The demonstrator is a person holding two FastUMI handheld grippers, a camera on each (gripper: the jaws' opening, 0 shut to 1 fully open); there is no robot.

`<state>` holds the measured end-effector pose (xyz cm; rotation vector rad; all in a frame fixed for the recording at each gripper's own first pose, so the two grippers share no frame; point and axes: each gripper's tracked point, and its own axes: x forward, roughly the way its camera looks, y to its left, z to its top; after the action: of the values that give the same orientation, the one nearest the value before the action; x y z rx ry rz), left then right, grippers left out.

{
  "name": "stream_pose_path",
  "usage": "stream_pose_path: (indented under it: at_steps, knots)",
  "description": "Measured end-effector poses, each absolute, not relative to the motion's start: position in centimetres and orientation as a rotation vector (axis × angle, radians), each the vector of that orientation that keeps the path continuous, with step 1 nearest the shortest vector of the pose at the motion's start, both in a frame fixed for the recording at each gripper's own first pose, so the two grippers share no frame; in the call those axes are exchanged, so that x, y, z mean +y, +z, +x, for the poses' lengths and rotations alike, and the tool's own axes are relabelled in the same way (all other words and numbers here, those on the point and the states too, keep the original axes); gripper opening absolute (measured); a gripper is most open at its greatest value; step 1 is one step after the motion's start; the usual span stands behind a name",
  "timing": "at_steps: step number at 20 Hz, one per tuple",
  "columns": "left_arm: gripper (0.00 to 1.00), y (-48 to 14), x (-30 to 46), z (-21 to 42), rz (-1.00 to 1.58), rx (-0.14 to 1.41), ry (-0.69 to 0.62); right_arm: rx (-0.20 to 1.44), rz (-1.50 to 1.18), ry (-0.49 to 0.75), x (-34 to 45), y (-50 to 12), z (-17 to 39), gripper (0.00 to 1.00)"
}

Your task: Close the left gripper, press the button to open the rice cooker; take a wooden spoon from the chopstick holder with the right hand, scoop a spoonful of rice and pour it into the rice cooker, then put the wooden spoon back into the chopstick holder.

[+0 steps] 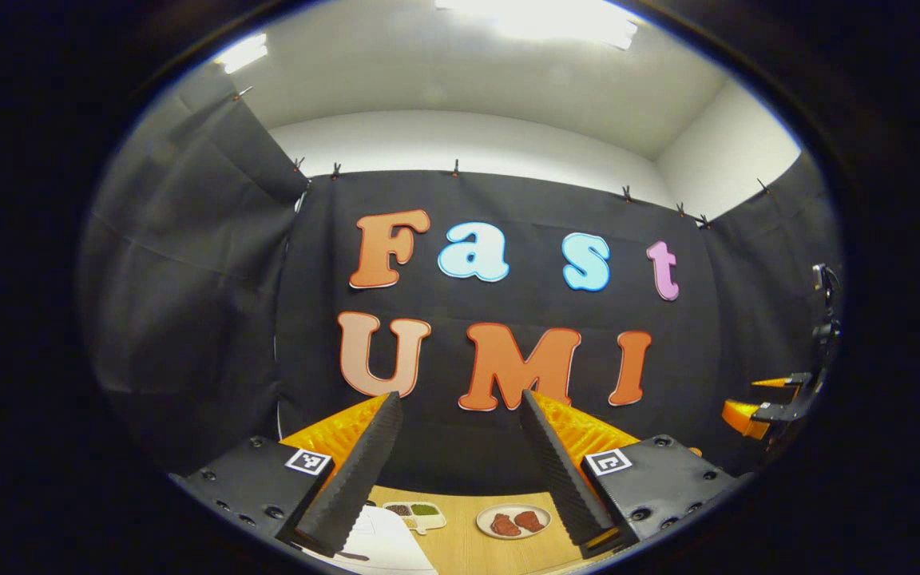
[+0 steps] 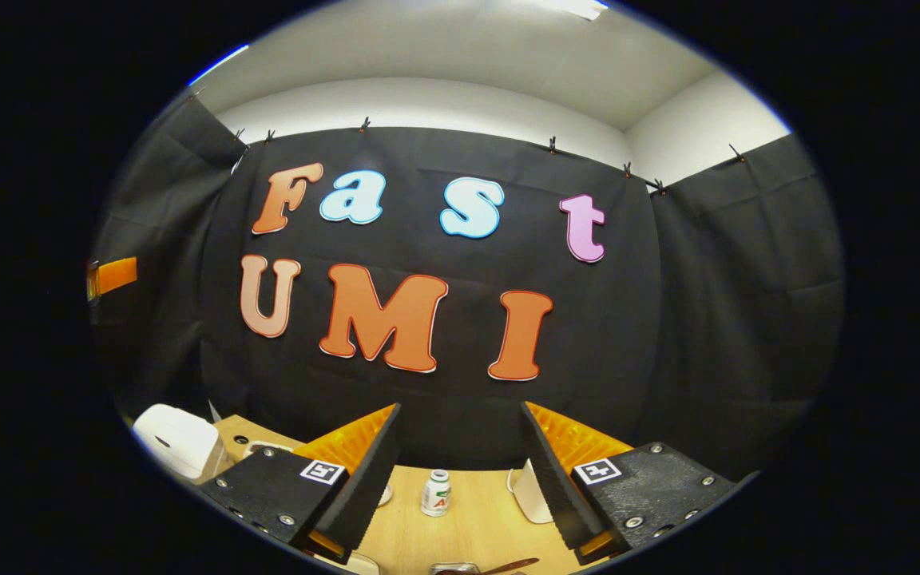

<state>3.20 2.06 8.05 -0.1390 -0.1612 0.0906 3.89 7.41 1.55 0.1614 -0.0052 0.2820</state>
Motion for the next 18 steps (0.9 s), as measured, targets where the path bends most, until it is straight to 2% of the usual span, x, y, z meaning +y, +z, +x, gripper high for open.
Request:
stream_pose_path:
  at_steps: [3,8,13,18]
  knots:
    - [1.0,9.1,3.7,3.1,-0.165,-0.169,0.121,0.0,0.163,0.267,6.6,1.0,3.6,0.89]
    - [1.0,9.3,4.5,3.0,-0.063,-0.14,0.162,0.021,0.182,0.244,5.4,0.0,3.2,0.89]
    - [1.0,7.9,4.3,3.3,0.002,-0.12,0.166,0.045,0.157,0.243,5.3,-1.1,2.6,0.89]
    - [0.98,4.7,4.9,3.1,-0.02,-0.05,0.174,0.06,0.167,0.246,6.0,-1.6,1.9,0.94]
